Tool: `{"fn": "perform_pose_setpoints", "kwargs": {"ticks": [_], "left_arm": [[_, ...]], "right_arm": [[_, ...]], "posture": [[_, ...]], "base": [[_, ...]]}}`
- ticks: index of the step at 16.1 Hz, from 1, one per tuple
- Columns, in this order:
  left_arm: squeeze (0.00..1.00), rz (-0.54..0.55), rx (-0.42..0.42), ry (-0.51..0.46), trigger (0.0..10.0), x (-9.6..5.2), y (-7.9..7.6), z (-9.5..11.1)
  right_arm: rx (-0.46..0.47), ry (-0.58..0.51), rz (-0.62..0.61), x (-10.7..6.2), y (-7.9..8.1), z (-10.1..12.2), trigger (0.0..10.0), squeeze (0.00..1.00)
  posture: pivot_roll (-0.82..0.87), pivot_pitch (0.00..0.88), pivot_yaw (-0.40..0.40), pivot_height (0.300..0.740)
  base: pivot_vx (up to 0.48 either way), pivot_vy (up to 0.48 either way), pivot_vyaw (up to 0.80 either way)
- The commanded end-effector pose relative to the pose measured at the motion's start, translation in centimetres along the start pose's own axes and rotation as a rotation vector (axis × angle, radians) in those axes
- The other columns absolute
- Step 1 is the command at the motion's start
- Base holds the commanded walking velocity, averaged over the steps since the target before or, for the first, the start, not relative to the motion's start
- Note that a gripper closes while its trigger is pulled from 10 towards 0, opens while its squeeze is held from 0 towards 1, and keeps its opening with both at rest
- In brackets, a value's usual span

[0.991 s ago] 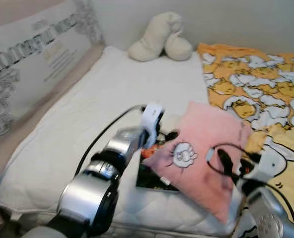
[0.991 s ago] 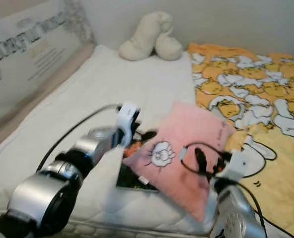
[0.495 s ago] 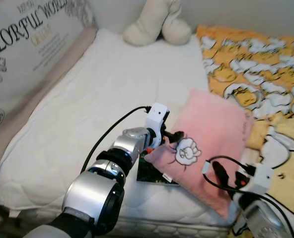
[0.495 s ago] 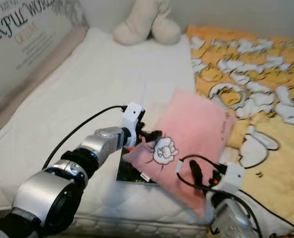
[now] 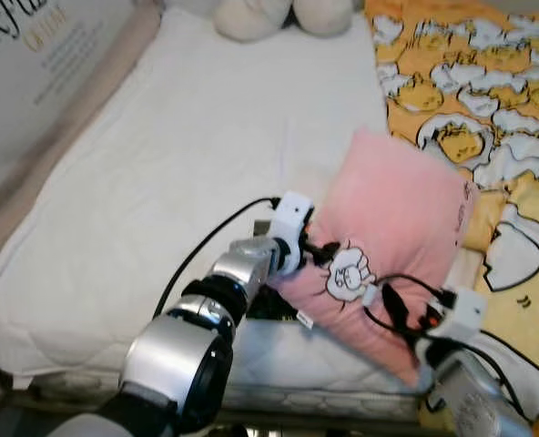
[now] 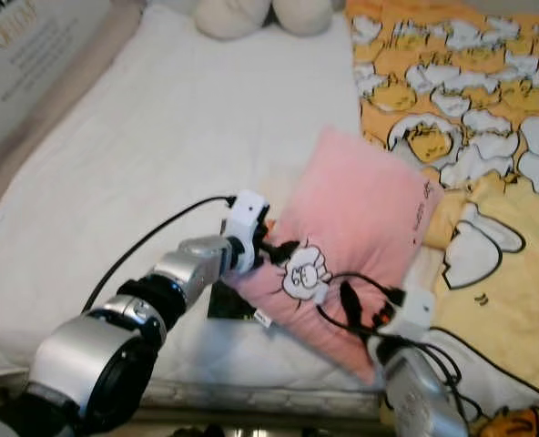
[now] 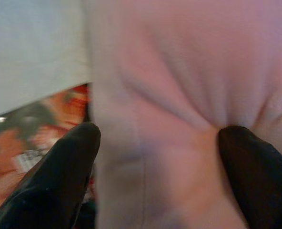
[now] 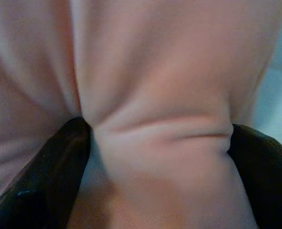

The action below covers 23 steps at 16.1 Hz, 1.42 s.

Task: Clean up the room

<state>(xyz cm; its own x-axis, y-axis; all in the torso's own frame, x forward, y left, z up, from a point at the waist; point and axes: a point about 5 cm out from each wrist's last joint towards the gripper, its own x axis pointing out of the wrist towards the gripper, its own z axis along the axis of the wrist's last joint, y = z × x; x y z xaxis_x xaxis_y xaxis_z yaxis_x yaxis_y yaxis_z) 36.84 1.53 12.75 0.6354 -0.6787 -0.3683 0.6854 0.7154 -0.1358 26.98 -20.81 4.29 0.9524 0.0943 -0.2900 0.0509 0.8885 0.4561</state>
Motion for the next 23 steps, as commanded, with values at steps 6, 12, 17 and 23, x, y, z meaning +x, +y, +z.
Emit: {"fn": "perform_pose_setpoints", "kwargs": {"ticks": [6, 12, 17, 23], "left_arm": [[0.0, 0.178, 0.281, -0.194, 10.0, -1.5, 2.5, 3.7], [0.0, 0.021, 0.183, -0.277, 10.0, -4.0, 4.6, 4.6], [0.0, -0.133, 0.213, -0.061, 10.0, -4.6, 5.1, 2.0], [0.0, -0.369, 0.211, 0.021, 10.0, -3.0, 1.2, -0.7]], "right_arm": [[-0.062, 0.095, 0.046, 1.8, 1.5, -2.2, 10.0, 0.0], [-0.112, 0.11, 0.08, 0.9, 1.9, -3.9, 10.0, 0.0], [-0.146, 0.096, 0.097, 0.8, 2.0, -3.5, 10.0, 0.0], [-0.154, 0.087, 0.089, 0.4, 1.7, -3.2, 10.0, 0.0]], "posture": [[-0.03, 0.272, 0.061, 0.731], [-0.01, 0.224, 0.051, 0.731], [-0.02, 0.186, 0.042, 0.731], [-0.03, 0.193, 0.039, 0.731]], "base": [[0.0, 0.0, 0.0], [0.0, 0.0, 0.0], [0.0, 0.0, 0.0], [0.0, 0.0, 0.0]]}}
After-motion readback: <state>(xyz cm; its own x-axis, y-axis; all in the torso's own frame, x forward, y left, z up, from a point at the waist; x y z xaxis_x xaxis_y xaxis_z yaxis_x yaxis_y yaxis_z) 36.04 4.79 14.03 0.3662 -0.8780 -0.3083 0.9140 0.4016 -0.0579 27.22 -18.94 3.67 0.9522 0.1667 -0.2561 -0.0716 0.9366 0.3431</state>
